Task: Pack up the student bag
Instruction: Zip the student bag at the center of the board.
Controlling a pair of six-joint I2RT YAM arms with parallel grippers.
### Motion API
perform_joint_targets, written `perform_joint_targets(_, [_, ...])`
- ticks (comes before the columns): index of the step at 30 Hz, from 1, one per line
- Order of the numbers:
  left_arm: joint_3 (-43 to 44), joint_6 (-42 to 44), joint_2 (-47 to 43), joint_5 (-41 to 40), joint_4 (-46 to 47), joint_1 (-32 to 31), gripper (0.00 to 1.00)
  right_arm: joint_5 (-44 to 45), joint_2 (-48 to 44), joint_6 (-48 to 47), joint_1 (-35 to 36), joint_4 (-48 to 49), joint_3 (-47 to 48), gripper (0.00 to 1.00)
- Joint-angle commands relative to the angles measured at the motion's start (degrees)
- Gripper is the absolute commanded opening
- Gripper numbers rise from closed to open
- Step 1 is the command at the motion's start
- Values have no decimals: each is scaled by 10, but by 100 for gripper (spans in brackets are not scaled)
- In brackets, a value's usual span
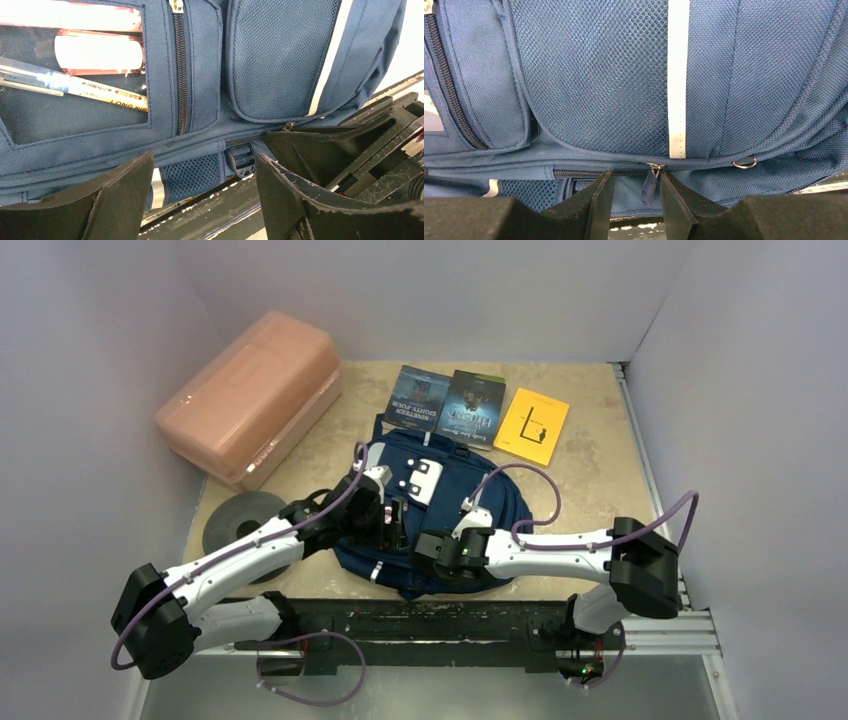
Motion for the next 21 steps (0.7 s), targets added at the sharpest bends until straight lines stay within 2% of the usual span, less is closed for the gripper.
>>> perform_joint_targets(1, [-10,1,10,4,35,4,72,5,13,4,5,0,4,42])
perform_joint_targets(4, [-13,2,21,-5,37,5,72,35,25,-17,7,-5,11,42])
perform_joint_targets(5, [-17,0,24,-7,40,7,72,50,31,-22,7,-10,10,39])
perform_joint_targets(7, [-24,-4,31,-11,44,12,72,85,43,-43,7,-33,13,24])
perform_joint_targets(9, [-30,-5,40,-23,41,18,72,109,49,-67,9,-83,28,1])
perform_joint_targets(12, [-48,-6,69,-41,40,40,72,167,28,-78,42,-177,39,0])
perform_joint_targets(16, [-85,-3,109,-14,60,119,73,150,-37,-200,59,-144,-30,0])
perform_joint_targets(18, [-97,0,114,-18,64,146,73,139,-81,-187,60,-147,-73,0])
perform_joint_targets(21, [-101,-6,99,-36,58,153,73,137,-180,-160,60,-153,-118,0])
